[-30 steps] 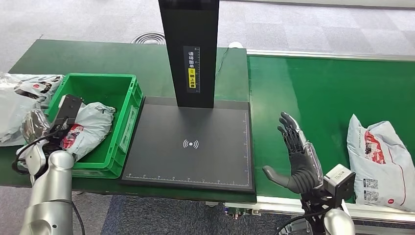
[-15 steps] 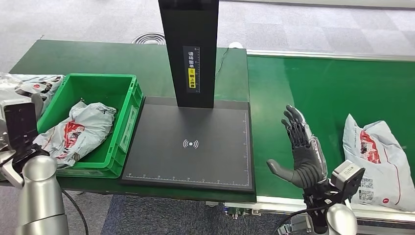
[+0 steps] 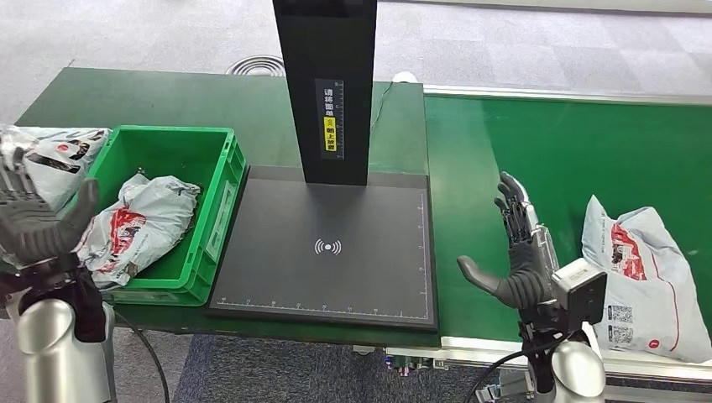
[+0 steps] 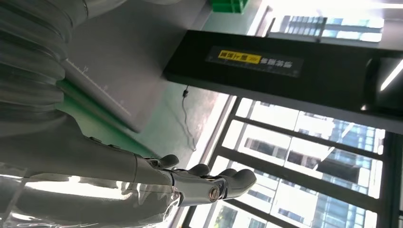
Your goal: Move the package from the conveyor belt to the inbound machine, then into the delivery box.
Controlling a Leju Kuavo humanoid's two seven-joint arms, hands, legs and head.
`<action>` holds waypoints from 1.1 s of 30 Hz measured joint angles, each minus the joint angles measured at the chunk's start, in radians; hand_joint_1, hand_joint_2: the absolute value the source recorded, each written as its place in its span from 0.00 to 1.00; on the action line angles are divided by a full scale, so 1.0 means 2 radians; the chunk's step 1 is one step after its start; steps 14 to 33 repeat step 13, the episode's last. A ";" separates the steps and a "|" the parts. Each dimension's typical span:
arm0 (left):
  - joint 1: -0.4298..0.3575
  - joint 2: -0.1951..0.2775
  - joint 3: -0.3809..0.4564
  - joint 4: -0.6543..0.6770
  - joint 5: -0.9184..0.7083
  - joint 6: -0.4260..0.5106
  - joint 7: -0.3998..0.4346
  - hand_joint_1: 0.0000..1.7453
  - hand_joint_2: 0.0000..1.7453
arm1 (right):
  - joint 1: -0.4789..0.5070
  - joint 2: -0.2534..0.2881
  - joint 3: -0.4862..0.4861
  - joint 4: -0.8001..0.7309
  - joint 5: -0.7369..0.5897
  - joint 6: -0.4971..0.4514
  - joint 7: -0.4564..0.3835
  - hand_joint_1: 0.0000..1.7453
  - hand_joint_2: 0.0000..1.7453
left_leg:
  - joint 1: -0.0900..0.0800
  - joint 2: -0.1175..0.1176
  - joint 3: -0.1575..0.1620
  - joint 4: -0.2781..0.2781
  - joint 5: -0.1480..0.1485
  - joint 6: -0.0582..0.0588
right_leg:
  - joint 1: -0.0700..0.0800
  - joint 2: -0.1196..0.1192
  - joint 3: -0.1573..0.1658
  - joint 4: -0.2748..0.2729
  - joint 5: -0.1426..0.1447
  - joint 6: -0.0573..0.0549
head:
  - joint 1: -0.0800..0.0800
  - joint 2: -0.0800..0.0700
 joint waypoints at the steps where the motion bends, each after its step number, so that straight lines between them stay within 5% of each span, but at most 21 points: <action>1: 0.010 -0.003 -0.009 -0.004 0.021 -0.031 0.001 0.00 1.00 | -0.002 0.000 0.003 0.005 0.008 -0.006 0.000 0.00 1.00 | 0.000 0.000 0.000 0.000 0.000 0.000 | 0.000 0.000 0.000 0.000 0.000 0.000 | 0.000 0.000; 5: 0.045 -0.015 -0.045 -0.001 0.082 -0.099 0.017 0.00 1.00 | -0.009 0.004 0.018 0.031 0.043 -0.041 0.004 0.00 1.00 | 0.000 0.000 0.000 0.000 0.000 0.000 | 0.000 0.000 0.000 0.000 0.000 0.000 | 0.000 0.000; 13: 0.059 -0.038 -0.111 0.072 0.095 -0.132 0.071 0.00 1.00 | -0.036 0.020 0.041 0.107 0.080 -0.103 0.019 0.00 1.00 | 0.000 0.000 0.000 0.000 0.000 0.000 | 0.000 0.000 0.000 0.000 0.000 0.000 | 0.000 0.000; 33: 0.059 -0.038 -0.111 0.072 0.095 -0.132 0.071 0.00 1.00 | -0.036 0.020 0.041 0.107 0.080 -0.103 0.019 0.00 1.00 | 0.000 0.000 0.000 0.000 0.000 0.000 | 0.000 0.000 0.000 0.000 0.000 0.000 | 0.000 0.000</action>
